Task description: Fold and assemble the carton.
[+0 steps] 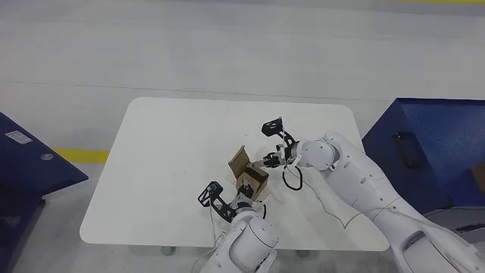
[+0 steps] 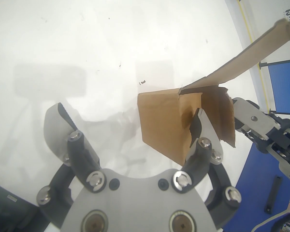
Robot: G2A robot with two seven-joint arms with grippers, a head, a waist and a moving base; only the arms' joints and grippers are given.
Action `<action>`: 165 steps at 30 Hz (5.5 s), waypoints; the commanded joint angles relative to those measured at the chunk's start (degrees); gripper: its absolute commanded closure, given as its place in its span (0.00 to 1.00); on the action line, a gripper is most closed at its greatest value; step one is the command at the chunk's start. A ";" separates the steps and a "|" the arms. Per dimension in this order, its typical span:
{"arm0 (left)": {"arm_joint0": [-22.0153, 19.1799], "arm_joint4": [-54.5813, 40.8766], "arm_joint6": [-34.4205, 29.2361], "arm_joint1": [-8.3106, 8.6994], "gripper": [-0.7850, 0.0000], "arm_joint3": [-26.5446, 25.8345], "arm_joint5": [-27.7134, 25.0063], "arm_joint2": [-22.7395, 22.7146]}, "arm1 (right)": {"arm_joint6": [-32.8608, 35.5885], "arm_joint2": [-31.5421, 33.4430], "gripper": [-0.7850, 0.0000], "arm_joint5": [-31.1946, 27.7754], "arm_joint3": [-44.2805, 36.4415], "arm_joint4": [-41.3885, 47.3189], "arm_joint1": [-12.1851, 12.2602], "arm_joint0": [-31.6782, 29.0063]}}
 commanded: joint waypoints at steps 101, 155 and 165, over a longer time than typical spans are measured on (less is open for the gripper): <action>3.61 24.74 -17.03 2.54 0.00 -7.24 -4.42 -2.48 | 10.70 16.98 0.00 -5.90 -13.78 -12.65 4.04 -11.82; 4.69 27.58 -17.99 2.04 0.00 -5.57 -6.09 -1.29 | 9.27 17.79 0.00 -10.11 -3.07 0.09 1.49 -9.54; 4.42 27.58 -18.90 1.87 0.00 -4.82 -6.15 -2.05 | 9.52 18.29 0.00 -7.60 -6.16 -0.78 1.76 -10.83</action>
